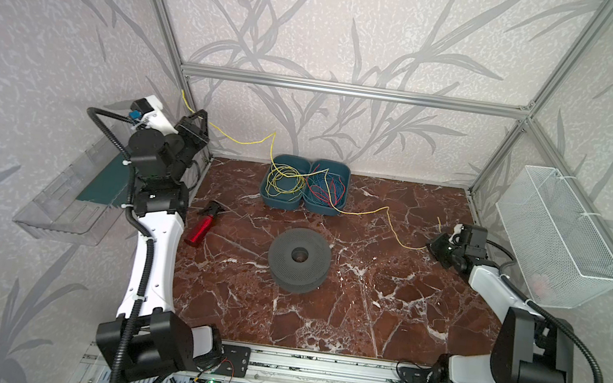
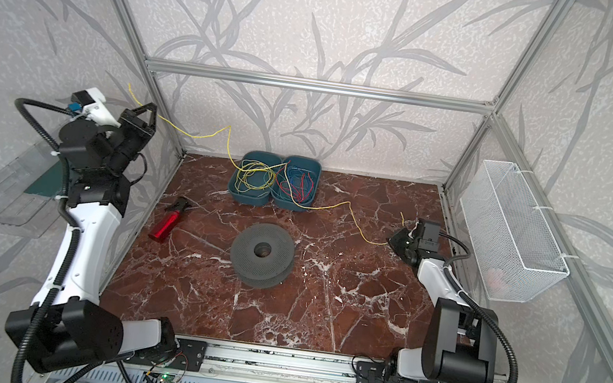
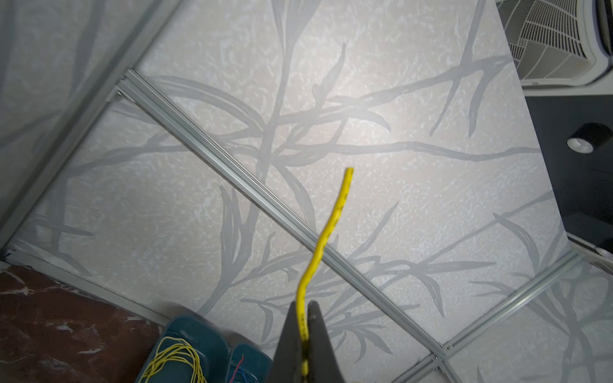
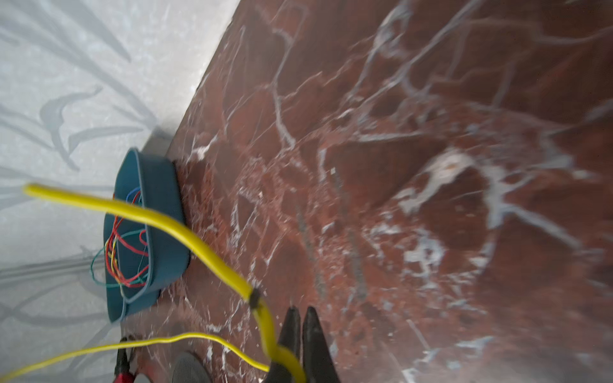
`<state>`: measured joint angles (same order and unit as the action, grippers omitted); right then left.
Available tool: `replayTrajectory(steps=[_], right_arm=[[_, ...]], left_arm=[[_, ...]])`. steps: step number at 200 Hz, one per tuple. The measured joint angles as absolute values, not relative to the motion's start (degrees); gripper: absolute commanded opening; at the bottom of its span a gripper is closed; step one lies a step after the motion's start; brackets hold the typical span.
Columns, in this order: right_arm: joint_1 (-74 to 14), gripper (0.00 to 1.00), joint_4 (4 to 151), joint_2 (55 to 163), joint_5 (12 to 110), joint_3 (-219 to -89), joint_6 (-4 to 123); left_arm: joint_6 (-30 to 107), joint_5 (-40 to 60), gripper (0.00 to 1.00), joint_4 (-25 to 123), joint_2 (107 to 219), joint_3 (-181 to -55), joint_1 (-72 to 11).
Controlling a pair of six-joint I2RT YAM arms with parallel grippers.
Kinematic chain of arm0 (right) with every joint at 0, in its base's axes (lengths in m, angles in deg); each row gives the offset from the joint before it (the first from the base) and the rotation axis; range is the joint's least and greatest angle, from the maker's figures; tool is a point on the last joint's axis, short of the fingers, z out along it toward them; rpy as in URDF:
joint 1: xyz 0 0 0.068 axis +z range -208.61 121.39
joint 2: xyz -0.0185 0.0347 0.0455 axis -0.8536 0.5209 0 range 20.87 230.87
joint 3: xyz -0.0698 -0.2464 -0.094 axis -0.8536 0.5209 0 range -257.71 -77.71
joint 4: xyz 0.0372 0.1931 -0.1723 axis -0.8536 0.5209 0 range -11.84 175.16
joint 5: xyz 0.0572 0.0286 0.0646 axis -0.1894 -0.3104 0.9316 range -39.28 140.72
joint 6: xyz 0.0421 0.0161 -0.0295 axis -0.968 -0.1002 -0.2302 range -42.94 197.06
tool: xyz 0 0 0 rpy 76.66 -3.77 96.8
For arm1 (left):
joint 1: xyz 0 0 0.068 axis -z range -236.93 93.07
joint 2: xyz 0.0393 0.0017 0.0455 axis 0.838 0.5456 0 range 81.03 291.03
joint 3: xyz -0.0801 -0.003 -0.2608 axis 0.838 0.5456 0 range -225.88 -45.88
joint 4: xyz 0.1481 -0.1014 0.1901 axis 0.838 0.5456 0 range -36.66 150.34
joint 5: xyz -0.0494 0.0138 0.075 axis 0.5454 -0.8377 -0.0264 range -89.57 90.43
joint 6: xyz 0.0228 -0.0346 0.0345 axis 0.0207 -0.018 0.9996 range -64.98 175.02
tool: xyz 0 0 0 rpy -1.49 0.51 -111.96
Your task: Wrap the cables
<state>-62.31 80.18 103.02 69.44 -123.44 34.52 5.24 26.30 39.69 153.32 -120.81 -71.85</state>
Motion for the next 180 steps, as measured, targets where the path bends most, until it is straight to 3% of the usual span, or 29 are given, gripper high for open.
replayTrajectory(steps=[55,72,109,144,180], right_arm=[[-59.08,0.13,77.71,110.75,74.49,-132.53,35.22],[-59.17,0.28,76.64,111.91,76.15,-133.23,34.85],[-59.03,0.48,76.38,111.91,79.8,-134.0,35.2],[-58.97,0.56,77.21,110.84,81.51,-134.0,35.44],[-57.85,0.65,76.53,103.04,83.63,-130.09,31.92]], left_arm=[[9.61,24.44,0.0,37.57,153.56,-116.9,-60.77],[9.46,23.94,0.0,35.36,154.43,-114.87,-58.8],[9.4,23.46,0.0,31.91,157.86,-112.81,-54.19],[9.42,23.13,0.0,29.83,159.5,-112.33,-51.57],[9.44,23.2,0.0,26.79,159.68,-111.11,-49.91]])
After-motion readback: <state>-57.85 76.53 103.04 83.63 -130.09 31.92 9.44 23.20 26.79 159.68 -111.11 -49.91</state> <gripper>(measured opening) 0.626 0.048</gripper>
